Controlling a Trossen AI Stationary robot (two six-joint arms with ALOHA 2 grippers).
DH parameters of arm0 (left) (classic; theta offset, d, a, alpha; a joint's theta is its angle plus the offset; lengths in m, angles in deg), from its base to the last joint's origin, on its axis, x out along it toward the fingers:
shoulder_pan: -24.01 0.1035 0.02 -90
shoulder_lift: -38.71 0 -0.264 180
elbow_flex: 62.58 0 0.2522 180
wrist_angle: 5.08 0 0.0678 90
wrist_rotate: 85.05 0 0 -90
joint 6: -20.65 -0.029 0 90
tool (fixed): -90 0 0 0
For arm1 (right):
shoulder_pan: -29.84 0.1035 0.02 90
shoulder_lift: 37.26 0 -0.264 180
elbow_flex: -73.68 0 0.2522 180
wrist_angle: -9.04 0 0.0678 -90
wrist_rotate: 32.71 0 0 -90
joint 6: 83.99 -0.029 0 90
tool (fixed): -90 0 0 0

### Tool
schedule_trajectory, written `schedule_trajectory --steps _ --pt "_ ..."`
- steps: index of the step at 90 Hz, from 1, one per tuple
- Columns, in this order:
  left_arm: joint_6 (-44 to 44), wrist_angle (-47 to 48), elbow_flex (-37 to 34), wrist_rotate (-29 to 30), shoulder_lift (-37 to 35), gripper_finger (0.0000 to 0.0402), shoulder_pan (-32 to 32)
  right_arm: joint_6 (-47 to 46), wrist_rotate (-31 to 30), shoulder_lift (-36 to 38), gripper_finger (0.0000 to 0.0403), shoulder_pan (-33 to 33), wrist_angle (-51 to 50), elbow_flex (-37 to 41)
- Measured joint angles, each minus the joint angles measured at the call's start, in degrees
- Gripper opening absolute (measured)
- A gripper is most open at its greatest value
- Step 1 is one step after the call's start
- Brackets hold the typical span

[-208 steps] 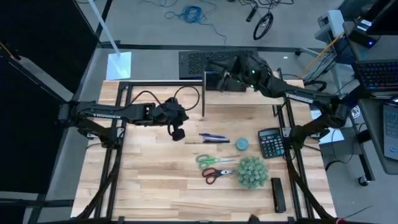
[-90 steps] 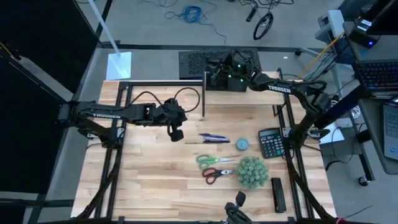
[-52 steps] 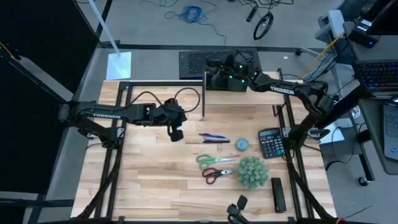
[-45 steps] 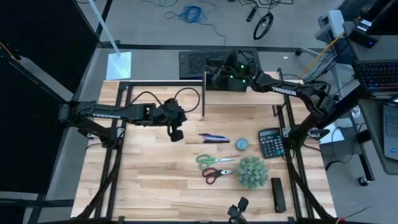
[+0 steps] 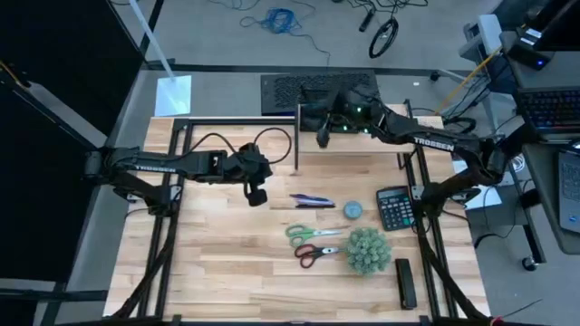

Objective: Pick and place office supplies into organizer
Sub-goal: Put the black pen into the black desk organizer on the shelf

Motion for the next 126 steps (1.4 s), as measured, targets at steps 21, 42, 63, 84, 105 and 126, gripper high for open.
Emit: schedule_trajectory --steps 21,42,63,84,105,126 --pt "0.01 -0.08 0.00 0.00 0.00 0.0003 0.00 2.20 0.07 -1.24 0.0164 8.71 -17.30 0.00" --pt "0.00 -0.30 0.00 0.00 0.00 0.0003 0.00 2.50 0.02 -8.19 0.0164 17.93 -19.89 0.02" --pt "0.00 0.87 -0.02 0.01 0.00 0.0003 -0.02 3.46 -1.96 -17.80 0.0164 23.87 -19.71 0.02" --pt "-0.02 1.30 -0.02 0.02 0.00 0.0003 0.00 1.05 -4.93 -23.99 0.0161 26.20 -20.55 0.04" --pt "-0.02 1.27 -0.02 0.02 0.00 0.0003 0.00 -0.39 -6.60 -26.36 0.0135 26.37 -20.61 0.04" --pt "-0.03 1.26 -0.02 0.04 0.00 0.0003 0.00 -0.11 -9.18 -28.24 0.0118 26.27 -20.48 0.04"
